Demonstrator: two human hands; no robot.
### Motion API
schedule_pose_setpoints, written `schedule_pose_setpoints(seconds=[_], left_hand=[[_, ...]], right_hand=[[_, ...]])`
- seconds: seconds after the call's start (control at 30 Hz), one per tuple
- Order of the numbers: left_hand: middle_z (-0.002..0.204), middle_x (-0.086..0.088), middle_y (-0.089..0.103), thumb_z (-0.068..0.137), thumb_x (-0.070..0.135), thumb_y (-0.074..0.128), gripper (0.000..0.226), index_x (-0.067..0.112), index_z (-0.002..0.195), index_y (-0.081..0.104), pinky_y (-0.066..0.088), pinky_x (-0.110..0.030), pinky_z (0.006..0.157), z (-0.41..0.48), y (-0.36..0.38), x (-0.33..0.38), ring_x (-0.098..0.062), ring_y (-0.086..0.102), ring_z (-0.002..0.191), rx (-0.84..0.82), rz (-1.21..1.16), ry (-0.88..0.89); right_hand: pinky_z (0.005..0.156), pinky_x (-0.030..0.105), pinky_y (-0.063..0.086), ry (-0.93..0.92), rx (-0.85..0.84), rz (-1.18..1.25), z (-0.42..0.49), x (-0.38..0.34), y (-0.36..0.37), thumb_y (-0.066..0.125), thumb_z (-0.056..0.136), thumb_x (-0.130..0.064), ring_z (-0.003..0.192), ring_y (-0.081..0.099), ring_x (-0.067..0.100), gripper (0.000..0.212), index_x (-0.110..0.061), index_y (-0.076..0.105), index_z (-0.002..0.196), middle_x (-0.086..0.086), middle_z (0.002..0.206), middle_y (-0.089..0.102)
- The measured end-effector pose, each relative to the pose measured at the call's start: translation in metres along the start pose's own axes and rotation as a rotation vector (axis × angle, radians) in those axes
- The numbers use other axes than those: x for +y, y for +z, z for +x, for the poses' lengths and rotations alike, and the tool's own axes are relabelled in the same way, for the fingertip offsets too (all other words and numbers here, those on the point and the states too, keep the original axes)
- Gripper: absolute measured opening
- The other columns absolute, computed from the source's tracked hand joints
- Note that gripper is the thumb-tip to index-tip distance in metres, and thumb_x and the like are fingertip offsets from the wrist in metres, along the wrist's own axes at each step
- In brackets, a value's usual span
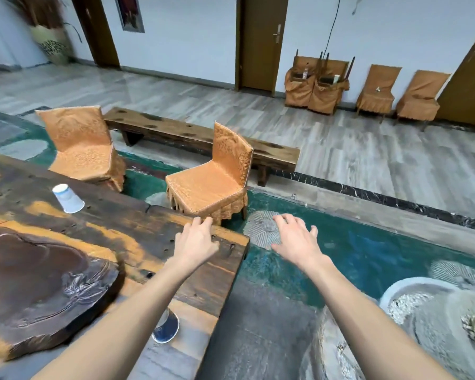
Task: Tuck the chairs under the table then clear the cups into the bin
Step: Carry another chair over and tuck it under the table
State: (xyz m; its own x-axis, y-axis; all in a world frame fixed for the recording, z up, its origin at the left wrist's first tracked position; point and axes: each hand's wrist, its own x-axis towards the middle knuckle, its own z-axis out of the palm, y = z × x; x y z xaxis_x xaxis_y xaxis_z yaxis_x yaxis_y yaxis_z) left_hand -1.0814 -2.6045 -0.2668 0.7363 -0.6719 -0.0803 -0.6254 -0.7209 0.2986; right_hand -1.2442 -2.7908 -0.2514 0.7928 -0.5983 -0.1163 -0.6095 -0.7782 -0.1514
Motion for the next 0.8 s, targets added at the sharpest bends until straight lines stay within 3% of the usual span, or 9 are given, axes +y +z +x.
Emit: schedule_pose_setpoints(seconds=[0.17, 0.43, 0.57, 0.8], left_hand=[[0.128, -0.010, 0.052, 0.086, 0.036, 0.062, 0.048, 0.020, 0.129, 0.048, 0.047, -0.049, 0.096, 0.082, 0.007, 0.032, -0.036, 0.049, 0.121, 0.038, 0.014, -0.070], [0.137, -0.007, 0.051, 0.087, 0.035, 0.062, 0.054, 0.024, 0.138, 0.048, 0.045, -0.046, 0.096, 0.250, 0.027, 0.115, -0.031, 0.049, 0.126, 0.035, -0.025, -0.208], [0.137, -0.007, 0.051, 0.086, 0.032, 0.062, 0.057, 0.023, 0.140, 0.047, 0.046, -0.046, 0.097, 0.320, 0.032, 0.158, -0.031, 0.048, 0.126, 0.031, -0.067, -0.275], [0.138, -0.009, 0.051, 0.087, 0.030, 0.063, 0.058, 0.020, 0.142, 0.047, 0.046, -0.048, 0.102, 0.411, 0.034, 0.193, -0.033, 0.051, 0.124, -0.006, -0.094, -0.347]], right_hand=[[0.114, 0.066, 0.029, -0.095, 0.023, -0.017, 0.103, 0.040, -0.005, 0.066, 0.092, -0.039, 0.146, 0.034, 0.027, 0.071, -0.025, 0.032, 0.153, 0.000, 0.156, 0.038], [0.116, 0.065, 0.026, -0.205, 0.021, 0.005, 0.282, 0.136, -0.045, 0.068, 0.091, -0.034, 0.147, 0.033, 0.027, 0.070, -0.024, 0.033, 0.151, 0.002, 0.156, 0.038], [0.116, 0.058, 0.029, -0.253, 0.026, 0.006, 0.365, 0.180, -0.068, 0.068, 0.091, -0.031, 0.146, 0.035, 0.025, 0.071, -0.025, 0.034, 0.152, 0.000, 0.157, 0.038], [0.117, 0.056, 0.030, -0.318, -0.040, -0.019, 0.473, 0.214, -0.078, 0.071, 0.087, -0.024, 0.147, 0.033, 0.026, 0.074, -0.025, 0.034, 0.152, 0.001, 0.157, 0.038]])
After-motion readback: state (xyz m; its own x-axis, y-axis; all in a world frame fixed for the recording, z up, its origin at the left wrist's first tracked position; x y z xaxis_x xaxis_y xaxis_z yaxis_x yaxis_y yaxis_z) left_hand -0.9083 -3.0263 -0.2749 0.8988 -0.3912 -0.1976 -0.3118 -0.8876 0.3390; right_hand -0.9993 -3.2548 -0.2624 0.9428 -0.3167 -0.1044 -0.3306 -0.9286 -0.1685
